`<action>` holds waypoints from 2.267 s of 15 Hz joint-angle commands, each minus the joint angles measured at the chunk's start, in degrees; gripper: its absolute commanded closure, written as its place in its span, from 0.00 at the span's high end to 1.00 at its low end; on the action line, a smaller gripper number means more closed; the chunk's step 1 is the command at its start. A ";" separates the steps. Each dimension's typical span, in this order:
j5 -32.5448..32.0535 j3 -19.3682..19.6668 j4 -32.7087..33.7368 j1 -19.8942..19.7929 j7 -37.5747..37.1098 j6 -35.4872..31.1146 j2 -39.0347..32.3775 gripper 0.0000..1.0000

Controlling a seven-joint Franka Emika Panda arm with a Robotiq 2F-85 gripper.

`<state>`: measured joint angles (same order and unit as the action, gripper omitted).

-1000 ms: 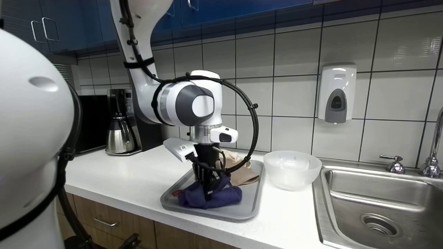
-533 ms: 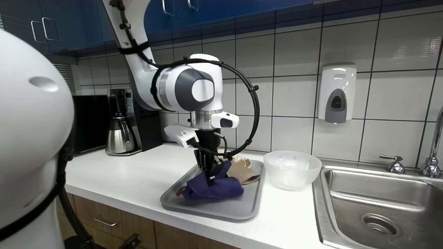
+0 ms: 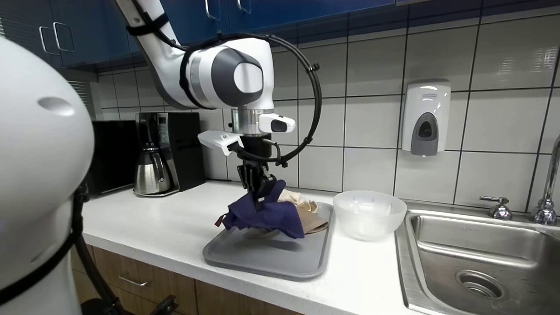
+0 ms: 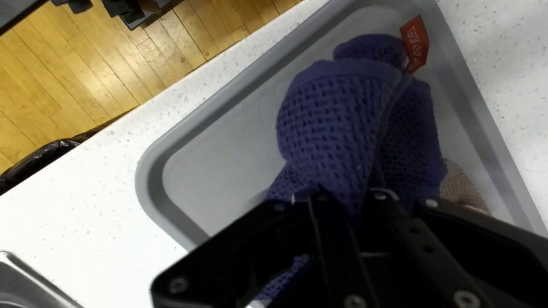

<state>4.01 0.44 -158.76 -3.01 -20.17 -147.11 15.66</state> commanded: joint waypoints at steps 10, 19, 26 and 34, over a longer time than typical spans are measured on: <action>4.81 -5.28 -0.45 6.10 0.48 8.07 10.87 0.03; 7.95 -7.42 0.73 11.84 2.85 5.76 8.51 0.03; 8.19 -9.06 2.87 15.30 6.16 2.52 4.87 0.03; 8.00 -10.72 6.22 17.88 9.60 -1.86 -1.73 0.03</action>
<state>10.89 -9.37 -154.99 14.36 -13.07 -147.52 17.11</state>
